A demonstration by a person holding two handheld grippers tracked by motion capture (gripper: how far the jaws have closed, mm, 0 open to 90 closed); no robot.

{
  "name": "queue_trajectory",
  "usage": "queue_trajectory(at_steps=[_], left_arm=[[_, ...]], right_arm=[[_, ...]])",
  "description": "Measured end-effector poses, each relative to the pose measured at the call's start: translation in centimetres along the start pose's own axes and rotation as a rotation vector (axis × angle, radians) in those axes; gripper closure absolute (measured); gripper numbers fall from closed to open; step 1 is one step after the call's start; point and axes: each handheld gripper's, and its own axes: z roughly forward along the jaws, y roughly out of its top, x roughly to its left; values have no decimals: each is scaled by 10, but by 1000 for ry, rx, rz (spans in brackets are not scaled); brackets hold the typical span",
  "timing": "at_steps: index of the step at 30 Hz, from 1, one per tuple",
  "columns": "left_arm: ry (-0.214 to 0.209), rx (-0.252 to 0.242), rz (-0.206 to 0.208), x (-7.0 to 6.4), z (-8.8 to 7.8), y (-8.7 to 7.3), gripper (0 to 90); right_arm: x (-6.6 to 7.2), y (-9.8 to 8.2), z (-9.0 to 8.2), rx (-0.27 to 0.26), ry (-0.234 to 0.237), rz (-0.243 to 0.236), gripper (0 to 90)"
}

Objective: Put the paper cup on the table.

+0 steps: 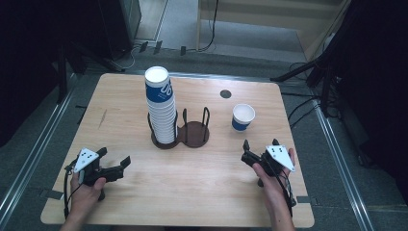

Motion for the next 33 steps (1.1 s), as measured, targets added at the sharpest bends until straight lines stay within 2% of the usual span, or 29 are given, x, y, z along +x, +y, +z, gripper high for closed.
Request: queue_trajectory(at_steps=[33], left_arm=[[2, 2, 3, 0, 0, 0, 0]], right_arm=[[-37, -25, -32, 41, -58, 18, 0]])
